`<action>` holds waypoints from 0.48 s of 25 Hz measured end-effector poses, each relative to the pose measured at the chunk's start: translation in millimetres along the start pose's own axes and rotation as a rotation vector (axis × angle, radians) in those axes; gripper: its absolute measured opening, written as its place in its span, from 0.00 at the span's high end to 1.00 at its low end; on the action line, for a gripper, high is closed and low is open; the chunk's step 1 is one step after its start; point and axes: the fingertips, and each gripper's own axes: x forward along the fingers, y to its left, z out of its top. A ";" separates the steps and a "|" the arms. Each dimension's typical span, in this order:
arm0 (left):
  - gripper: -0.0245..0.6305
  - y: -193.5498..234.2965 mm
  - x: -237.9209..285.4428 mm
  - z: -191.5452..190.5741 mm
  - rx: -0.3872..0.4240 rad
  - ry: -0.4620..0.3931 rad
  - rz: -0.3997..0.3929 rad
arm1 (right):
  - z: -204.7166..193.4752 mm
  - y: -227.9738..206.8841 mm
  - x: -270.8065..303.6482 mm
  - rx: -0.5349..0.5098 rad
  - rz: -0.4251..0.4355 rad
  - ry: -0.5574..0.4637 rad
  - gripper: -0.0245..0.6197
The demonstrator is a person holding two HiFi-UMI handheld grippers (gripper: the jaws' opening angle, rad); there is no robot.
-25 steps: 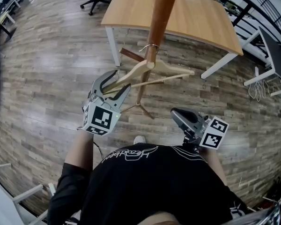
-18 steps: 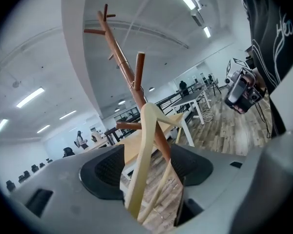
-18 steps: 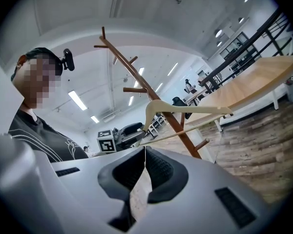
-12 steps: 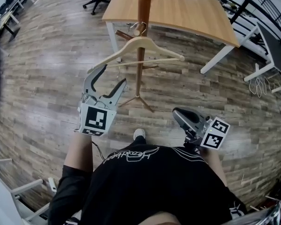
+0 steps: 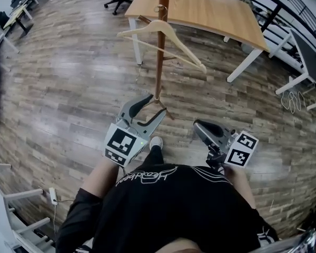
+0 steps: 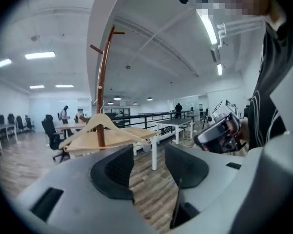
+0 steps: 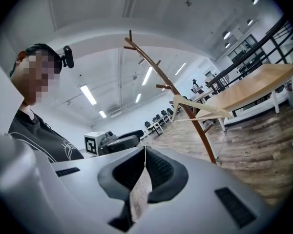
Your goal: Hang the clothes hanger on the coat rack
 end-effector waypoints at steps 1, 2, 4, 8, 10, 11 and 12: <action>0.67 -13.7 -7.4 -2.1 -0.054 -0.009 -0.029 | -3.7 9.6 -3.5 -0.013 0.007 0.003 0.90; 0.71 -26.4 -14.7 -2.9 -0.106 -0.018 -0.056 | -7.2 18.6 -7.8 -0.025 0.012 0.005 0.90; 0.83 -48.8 -28.1 -1.7 -0.206 -0.041 -0.103 | -13.8 34.3 -17.4 -0.046 0.017 0.009 0.90; 0.94 -92.7 -49.1 2.1 -0.339 -0.085 -0.184 | -27.8 60.1 -37.9 -0.072 0.012 0.018 0.90; 0.95 -116.7 -56.6 2.5 -0.370 -0.099 -0.222 | -34.0 71.0 -48.4 -0.076 0.006 0.015 0.90; 0.95 -129.0 -59.3 1.9 -0.377 -0.099 -0.240 | -37.5 76.1 -53.9 -0.077 0.004 0.014 0.90; 0.95 -140.9 -61.6 1.1 -0.378 -0.096 -0.256 | -41.2 81.0 -59.6 -0.079 0.003 0.015 0.90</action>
